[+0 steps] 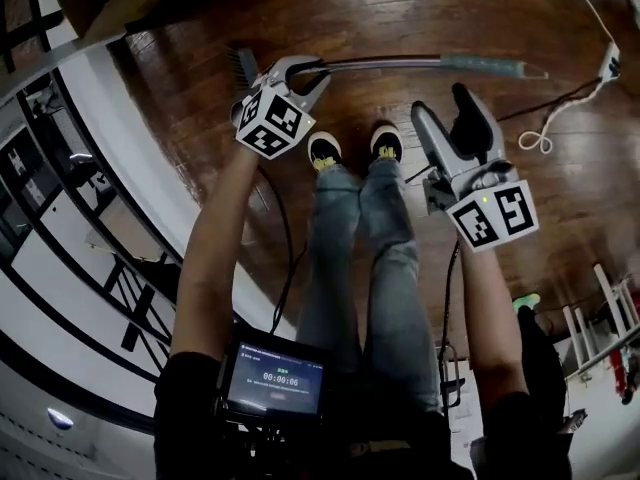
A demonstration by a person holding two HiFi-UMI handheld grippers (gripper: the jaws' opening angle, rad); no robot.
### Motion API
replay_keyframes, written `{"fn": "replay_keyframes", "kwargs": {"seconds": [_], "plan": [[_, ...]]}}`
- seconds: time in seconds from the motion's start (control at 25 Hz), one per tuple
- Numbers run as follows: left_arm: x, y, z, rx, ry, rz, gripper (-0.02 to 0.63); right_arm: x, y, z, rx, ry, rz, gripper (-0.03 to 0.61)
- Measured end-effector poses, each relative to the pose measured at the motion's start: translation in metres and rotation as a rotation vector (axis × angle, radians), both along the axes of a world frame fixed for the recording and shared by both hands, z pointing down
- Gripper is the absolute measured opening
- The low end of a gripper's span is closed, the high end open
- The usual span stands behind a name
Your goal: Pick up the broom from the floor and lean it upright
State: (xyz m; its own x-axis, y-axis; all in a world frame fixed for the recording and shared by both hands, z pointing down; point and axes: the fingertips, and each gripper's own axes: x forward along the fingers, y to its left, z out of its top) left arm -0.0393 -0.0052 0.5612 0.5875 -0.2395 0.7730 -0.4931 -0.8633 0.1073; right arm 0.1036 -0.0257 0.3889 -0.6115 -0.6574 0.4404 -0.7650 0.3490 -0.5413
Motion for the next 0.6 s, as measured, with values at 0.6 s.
{"fn": "replay_keyframes", "kwargs": {"seconds": [0.6], "plan": [[-0.146,-0.02,-0.137,0.164,0.132,-0.576,0.111,-0.269,-0.085,-0.159,0.33,0.067,-0.46,0.057]]}}
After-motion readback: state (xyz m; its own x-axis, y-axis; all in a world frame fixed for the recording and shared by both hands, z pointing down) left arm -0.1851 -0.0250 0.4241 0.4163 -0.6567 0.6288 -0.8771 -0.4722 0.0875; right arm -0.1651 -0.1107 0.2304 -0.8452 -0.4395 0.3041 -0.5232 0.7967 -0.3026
